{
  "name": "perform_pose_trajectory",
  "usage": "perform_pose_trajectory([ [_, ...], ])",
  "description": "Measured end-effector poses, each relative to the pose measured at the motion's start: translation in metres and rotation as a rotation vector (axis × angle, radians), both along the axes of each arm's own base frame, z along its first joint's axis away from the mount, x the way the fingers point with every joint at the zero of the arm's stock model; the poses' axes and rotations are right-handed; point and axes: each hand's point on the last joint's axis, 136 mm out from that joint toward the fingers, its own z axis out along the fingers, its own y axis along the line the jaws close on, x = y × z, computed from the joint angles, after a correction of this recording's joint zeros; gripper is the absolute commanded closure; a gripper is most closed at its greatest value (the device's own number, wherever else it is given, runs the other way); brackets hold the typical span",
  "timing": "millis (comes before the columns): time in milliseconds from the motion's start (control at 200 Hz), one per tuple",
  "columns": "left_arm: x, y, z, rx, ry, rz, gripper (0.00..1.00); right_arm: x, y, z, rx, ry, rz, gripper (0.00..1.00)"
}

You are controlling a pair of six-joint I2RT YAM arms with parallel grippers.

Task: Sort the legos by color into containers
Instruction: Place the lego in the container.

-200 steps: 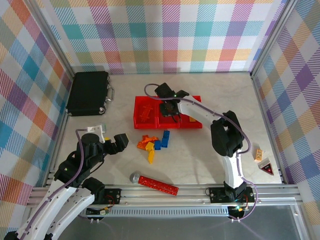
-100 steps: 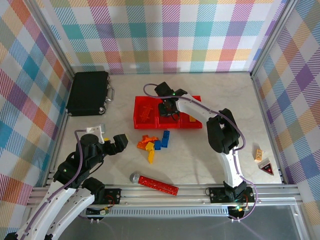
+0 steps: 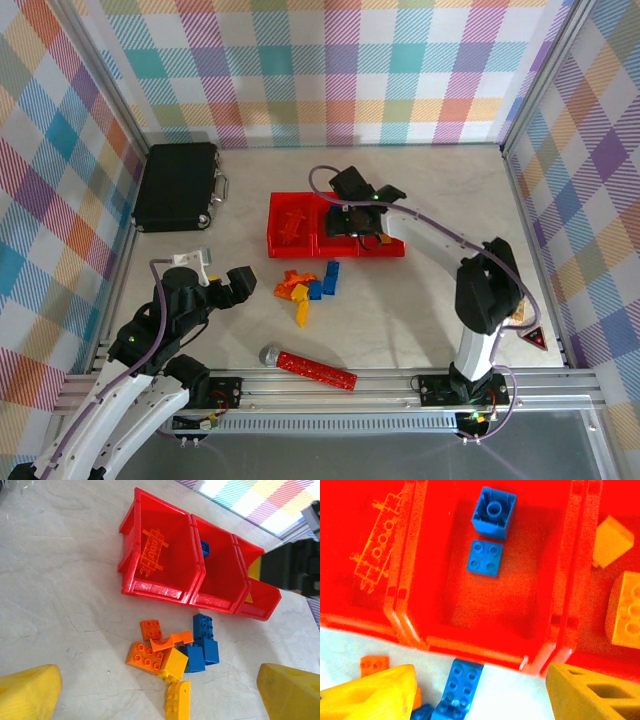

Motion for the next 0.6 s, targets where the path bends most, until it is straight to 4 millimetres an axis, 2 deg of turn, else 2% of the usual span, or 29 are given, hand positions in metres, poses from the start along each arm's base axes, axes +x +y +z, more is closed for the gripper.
perform_pose_trajectory([
  [105,-0.003,0.002,-0.002,-0.009,-0.001,0.005,0.01,-0.022,-0.001,-0.008,0.025,0.041,-0.016,0.30],
  [215,-0.009,0.005,-0.001,-0.022,-0.008,0.011,0.00,-0.052,0.008,-0.024,0.022,0.097,0.002,0.29],
  [355,-0.011,0.006,0.000,-0.032,-0.013,0.015,0.00,-0.084,0.016,-0.035,0.018,0.136,0.022,0.22],
  [450,-0.010,0.004,-0.007,-0.023,0.022,0.007,0.00,-0.097,0.009,-0.029,0.031,0.127,0.008,0.15],
  [600,-0.009,-0.005,-0.026,-0.005,0.108,-0.025,0.00,-0.101,-0.014,-0.005,0.058,0.061,-0.047,0.07],
])
